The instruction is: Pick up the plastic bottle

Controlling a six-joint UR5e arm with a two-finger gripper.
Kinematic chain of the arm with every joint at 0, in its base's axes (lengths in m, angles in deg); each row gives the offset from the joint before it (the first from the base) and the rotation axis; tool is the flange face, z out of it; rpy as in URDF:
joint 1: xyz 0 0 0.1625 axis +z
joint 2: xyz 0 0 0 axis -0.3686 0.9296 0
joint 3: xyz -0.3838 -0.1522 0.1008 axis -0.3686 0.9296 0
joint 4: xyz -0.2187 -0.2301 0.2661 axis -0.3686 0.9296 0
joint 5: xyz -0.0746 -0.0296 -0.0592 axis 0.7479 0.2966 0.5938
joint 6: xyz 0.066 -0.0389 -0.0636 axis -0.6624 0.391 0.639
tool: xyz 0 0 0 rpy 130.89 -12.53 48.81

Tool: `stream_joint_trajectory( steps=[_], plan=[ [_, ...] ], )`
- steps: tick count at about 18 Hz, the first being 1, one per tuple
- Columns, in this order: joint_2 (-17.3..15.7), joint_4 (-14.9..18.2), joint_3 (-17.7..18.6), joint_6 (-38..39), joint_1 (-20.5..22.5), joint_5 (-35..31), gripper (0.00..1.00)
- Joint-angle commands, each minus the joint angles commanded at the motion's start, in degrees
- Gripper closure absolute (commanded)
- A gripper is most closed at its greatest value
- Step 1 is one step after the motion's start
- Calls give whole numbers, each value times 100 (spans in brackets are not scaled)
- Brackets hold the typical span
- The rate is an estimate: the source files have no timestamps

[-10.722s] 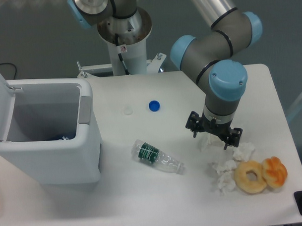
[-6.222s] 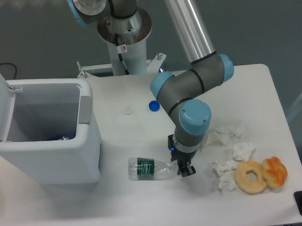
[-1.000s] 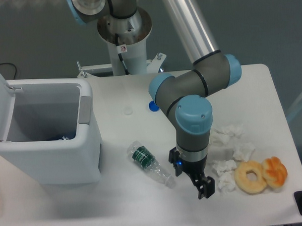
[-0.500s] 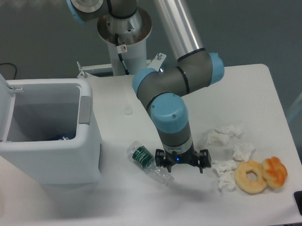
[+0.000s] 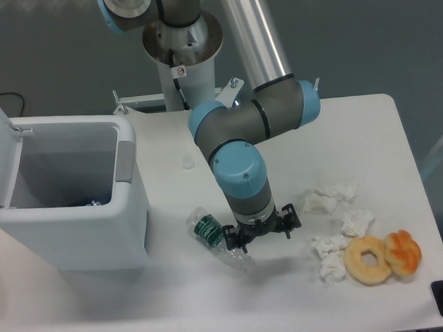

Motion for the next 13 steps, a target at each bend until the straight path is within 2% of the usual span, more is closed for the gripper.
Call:
stream_joint_trajectory(
  steps=[9, 13],
  plan=[
    [35, -18, -184, 606, 0, 62, 0],
    [316, -18, -324, 975, -44, 18, 0]
  ],
)
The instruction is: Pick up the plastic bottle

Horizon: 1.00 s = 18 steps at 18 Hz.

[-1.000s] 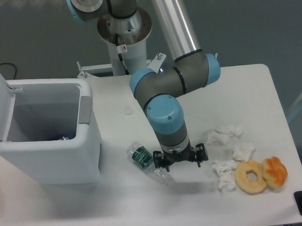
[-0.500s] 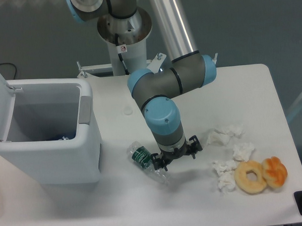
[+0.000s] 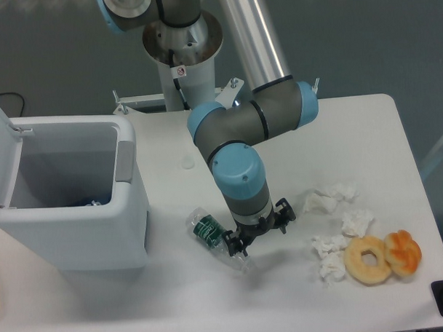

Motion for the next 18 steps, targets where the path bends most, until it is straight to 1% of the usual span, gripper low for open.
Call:
stream_joint_trajectory(
  steps=[5, 9, 11, 12, 15, 16, 18],
  plan=[
    [334, -9, -282, 467, -132, -9, 0],
    [449, -9, -282, 731, -246, -18, 0],
    [519, -9, -273, 731, -290, -35, 1],
    [519, -9, -264, 740, -299, -61, 4],
    [519, -26, -247, 749, -299, -27, 25],
    [528, -26, -238, 757, -299, -18, 37],
    [537, -35, -238, 757, -308, -9, 54]
  ],
)
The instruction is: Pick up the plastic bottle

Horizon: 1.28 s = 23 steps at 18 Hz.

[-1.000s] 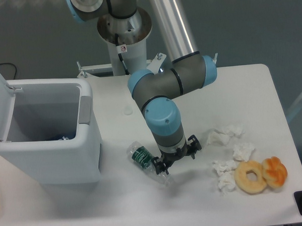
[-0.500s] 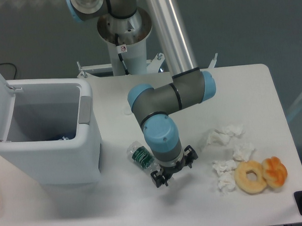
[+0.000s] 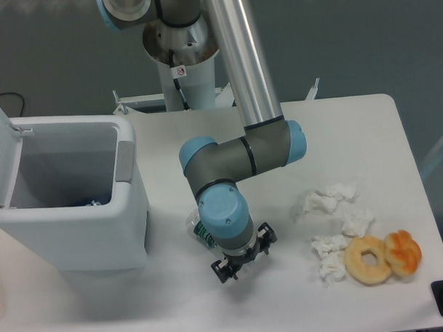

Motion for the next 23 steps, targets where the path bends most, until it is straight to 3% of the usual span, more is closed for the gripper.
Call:
stream_joint_trajectory(
  steps=[2, 5, 13, 19, 23],
  plan=[
    [-9, 0, 0, 52, 9, 9, 73],
    [-35, -9, 0, 62, 9, 0, 86],
    [-272, -18, -44, -122, 35, -35, 96],
    [-878, -18, -342, -1720, 184, 17, 95],
    [-1055, 0, -509, -3162, 325, 44, 97]
  ],
)
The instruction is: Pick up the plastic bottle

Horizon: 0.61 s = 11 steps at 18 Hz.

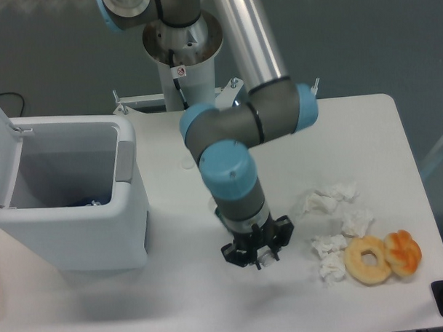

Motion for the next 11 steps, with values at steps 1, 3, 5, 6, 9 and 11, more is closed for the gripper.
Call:
stream_joint_trajectory(
  steps=[1, 3, 5, 6, 9, 11],
  plan=[
    [0, 9, -53, -115, 27, 26, 97],
    [-9, 26, -115, -754, 88, 79, 97],
    [-79, 70, -115, -1397, 106, 79, 97],
    [-97, 166, -123, -1669, 141, 79, 97],
    [-298, 833, -132, -2784, 290, 368, 97],
    [-509, 1185, -141, -3278, 466, 465, 97]
  ],
)
